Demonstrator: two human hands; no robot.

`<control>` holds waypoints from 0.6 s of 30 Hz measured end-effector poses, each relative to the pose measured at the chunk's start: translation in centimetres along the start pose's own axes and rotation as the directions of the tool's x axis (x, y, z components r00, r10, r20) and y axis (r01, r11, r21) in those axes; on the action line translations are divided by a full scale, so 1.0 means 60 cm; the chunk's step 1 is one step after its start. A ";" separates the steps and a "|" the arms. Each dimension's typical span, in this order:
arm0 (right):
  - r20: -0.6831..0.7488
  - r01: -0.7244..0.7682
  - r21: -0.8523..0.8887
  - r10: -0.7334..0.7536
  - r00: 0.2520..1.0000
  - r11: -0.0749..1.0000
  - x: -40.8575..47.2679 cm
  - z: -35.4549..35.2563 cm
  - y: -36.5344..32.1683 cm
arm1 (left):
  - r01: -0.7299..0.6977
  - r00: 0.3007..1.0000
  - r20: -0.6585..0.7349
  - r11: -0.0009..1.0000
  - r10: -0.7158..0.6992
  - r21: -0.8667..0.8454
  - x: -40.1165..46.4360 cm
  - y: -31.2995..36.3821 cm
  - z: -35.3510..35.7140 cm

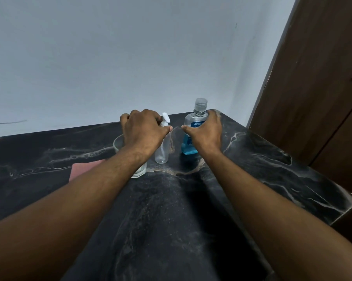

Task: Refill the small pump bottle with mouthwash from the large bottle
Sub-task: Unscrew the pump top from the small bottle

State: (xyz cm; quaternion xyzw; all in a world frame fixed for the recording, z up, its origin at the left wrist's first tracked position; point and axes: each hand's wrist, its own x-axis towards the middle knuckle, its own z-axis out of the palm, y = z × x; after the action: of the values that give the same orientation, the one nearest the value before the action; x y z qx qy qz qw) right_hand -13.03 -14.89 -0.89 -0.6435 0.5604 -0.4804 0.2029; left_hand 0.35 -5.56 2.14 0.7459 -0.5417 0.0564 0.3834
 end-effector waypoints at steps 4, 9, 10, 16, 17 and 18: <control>-0.005 0.063 0.012 -0.063 0.998 0.998 -0.026 -0.038 -0.003 | -0.047 0.998 -0.051 0.990 0.041 -0.130 -0.018 0.009 -0.023; 0.025 0.110 0.004 -0.110 0.994 0.994 -0.071 -0.092 -0.008 | -0.010 0.999 0.033 0.960 0.020 -0.281 -0.065 0.022 -0.068; 0.033 0.116 -0.007 -0.116 0.993 0.993 -0.081 -0.099 -0.008 | 0.006 0.998 0.057 0.959 0.011 -0.283 -0.074 0.023 -0.073; 0.072 0.123 -0.076 -0.118 0.990 0.989 -0.159 -0.142 -0.006 | 0.055 0.981 0.192 0.969 -0.008 -0.240 -0.129 0.024 -0.100; 0.073 0.125 -0.081 -0.119 0.990 0.989 -0.172 -0.147 -0.005 | 0.055 0.977 0.213 0.972 -0.005 -0.229 -0.137 0.023 -0.105; 0.074 0.126 -0.083 -0.120 0.990 0.989 -0.184 -0.152 -0.005 | 0.055 0.974 0.227 0.973 -0.002 -0.226 -0.145 0.023 -0.109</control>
State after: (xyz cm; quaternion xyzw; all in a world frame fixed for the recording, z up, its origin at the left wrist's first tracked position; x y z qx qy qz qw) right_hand -19.60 -2.12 -0.78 -0.7013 0.5326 -0.4446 0.1637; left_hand -2.18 5.10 3.07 0.7056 -0.5739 -0.0973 0.4041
